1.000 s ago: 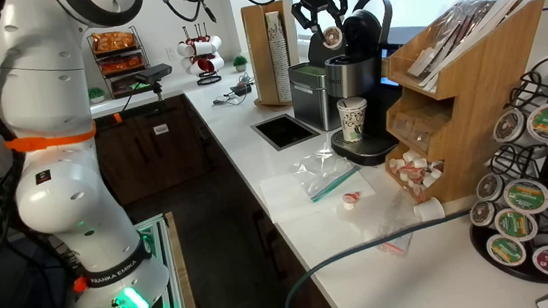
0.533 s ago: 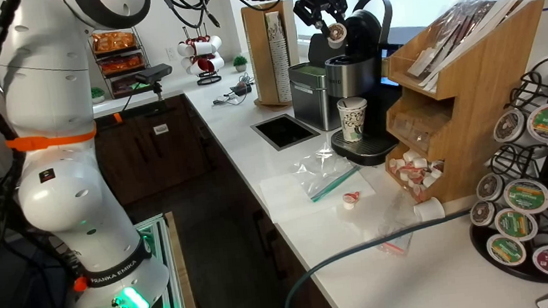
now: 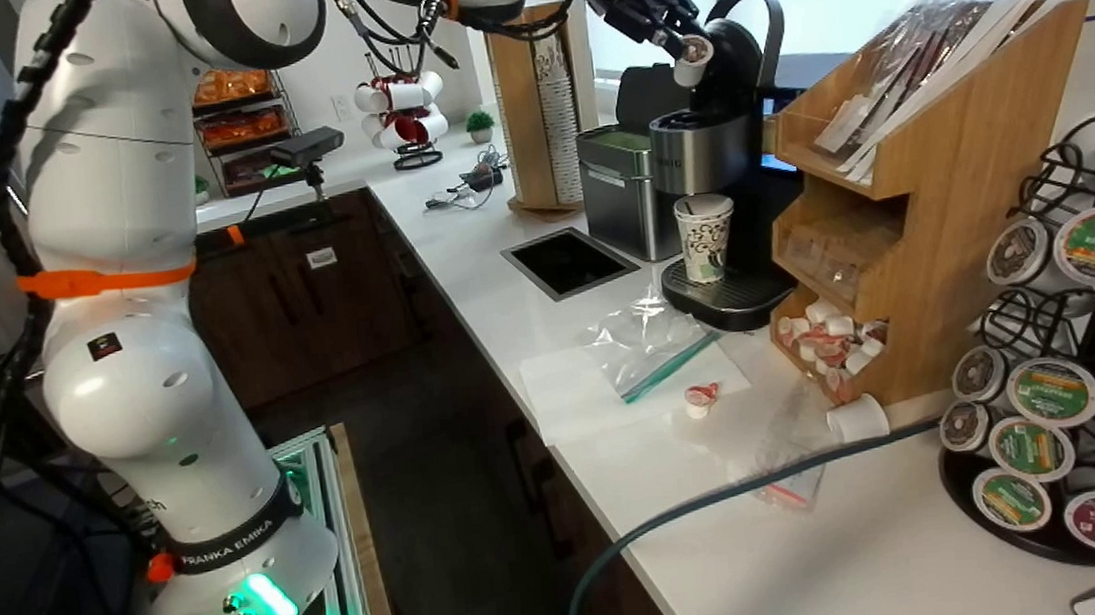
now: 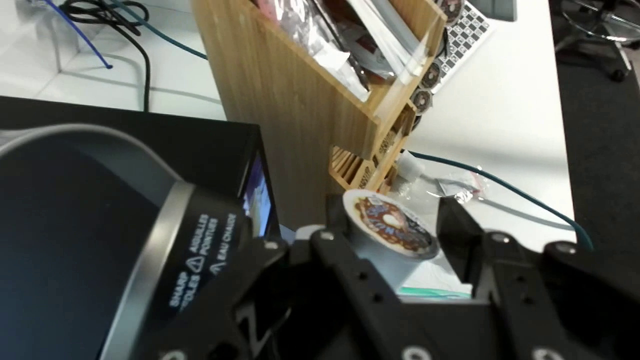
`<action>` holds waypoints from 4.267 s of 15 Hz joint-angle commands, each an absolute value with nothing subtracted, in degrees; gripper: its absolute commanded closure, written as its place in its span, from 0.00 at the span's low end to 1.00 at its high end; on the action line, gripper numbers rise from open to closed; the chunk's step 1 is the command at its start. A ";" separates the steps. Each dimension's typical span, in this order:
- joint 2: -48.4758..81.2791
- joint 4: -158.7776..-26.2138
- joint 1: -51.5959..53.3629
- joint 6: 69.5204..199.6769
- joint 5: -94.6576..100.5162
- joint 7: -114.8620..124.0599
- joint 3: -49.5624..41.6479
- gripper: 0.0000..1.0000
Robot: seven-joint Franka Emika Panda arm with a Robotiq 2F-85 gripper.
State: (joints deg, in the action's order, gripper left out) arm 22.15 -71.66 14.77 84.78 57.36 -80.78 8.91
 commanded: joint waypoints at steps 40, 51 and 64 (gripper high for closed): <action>27.37 -74.21 17.36 86.25 64.80 -83.28 9.16 0.75; 28.31 -72.63 17.46 86.99 62.69 -81.55 10.50 0.75; 28.33 -73.89 17.46 85.84 64.43 -82.43 9.58 0.75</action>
